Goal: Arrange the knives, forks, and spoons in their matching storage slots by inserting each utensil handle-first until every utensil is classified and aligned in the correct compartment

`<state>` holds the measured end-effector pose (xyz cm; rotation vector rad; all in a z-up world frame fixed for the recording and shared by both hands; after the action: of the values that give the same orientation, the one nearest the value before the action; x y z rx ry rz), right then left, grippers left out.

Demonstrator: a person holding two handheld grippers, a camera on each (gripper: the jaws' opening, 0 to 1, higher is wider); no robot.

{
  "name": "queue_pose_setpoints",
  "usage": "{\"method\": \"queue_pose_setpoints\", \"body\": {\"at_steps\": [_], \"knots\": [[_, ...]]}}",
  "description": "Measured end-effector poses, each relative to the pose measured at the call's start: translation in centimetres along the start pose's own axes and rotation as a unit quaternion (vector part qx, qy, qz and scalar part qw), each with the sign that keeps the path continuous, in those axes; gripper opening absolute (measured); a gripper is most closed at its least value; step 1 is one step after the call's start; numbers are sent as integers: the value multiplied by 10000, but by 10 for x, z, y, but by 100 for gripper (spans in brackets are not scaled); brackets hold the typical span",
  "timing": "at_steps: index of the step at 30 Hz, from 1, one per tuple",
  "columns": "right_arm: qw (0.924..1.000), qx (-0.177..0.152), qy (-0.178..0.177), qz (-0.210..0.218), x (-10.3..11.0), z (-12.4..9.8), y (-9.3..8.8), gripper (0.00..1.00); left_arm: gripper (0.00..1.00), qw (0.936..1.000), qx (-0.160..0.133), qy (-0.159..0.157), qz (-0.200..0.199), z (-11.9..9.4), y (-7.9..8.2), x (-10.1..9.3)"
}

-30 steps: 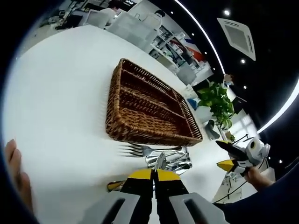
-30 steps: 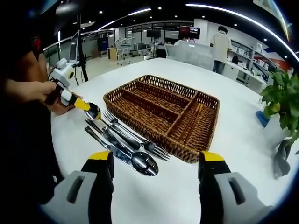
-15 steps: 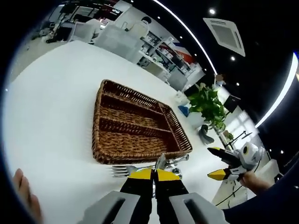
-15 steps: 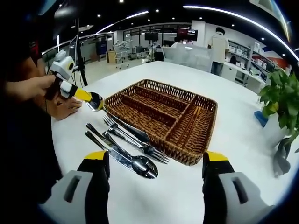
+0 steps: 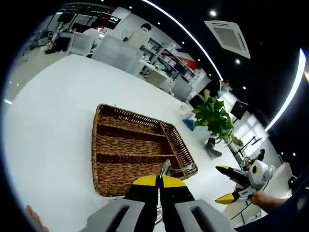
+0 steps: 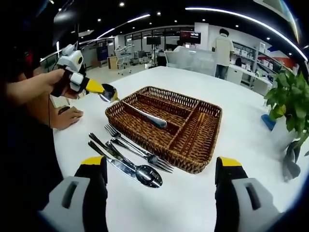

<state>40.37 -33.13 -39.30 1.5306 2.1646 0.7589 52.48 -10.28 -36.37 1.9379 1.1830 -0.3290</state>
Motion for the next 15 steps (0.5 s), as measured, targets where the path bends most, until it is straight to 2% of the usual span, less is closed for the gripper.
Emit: {"method": "queue_pose_setpoints", "body": {"at_steps": [6,15], "knots": [[10000,-6,33,24,-1,-1,1,99,0,9997,-194,147,46,2,26,1],[10000,17,-21,21,-3,-1,1,98,0,9981,-329,503,159,13,67,16]]}}
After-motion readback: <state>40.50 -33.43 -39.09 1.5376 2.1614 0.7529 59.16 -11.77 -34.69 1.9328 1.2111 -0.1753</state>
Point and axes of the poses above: the point that each gripper's makers call its tool centre point, and the gripper's own axes: z roughly forward along the fingers, x roughly to its left, y roughly out of its top, the point moved 4 cm from there along -z, roughly backward along the fingers, and after that the axes turned 15 degrees about x, right-handed, at the moved point
